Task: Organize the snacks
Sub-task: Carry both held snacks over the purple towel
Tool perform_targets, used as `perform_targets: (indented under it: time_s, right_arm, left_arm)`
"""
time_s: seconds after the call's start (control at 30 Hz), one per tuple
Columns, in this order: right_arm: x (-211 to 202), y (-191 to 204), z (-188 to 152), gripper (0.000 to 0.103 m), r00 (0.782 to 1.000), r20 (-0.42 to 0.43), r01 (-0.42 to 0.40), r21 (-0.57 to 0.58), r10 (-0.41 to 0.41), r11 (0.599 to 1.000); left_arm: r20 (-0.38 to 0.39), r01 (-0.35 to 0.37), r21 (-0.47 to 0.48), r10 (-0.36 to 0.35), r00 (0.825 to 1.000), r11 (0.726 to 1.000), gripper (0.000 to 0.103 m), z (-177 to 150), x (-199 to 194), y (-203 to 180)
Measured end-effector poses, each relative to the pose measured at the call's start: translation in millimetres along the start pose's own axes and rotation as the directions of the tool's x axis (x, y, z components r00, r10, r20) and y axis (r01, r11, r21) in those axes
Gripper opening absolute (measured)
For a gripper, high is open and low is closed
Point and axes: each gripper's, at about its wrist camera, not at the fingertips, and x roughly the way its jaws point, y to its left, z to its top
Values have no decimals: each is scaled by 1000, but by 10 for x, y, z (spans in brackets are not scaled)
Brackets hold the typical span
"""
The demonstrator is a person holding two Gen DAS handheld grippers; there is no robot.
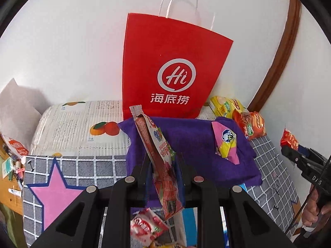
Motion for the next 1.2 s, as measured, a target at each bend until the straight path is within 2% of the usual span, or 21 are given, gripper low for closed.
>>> perform_targets:
  time_s: [0.37,0.7,1.03,1.2]
  right_arm:
    - [449,-49,65,54,999,-47,-17,-23,16,1000]
    - [1037,-71,-78,54,988,-141,-61,-16,59,998]
    - [1263,-93,-156,54,982,-167,-87,-5,85,996]
    - [1362,-50,-187,54,983,-174,-68,-30,61,997]
  left_arm:
    - [-39,16,-41,-17,999,999,20,156,465,18]
    - [-113,28,-81,-37,993,996,20,19,849,95]
    - [-154,34,-90,-47,987,995,20,-48,1017,126]
    - [-171,34,-97,-50,984,995,20,-70,1082,131]
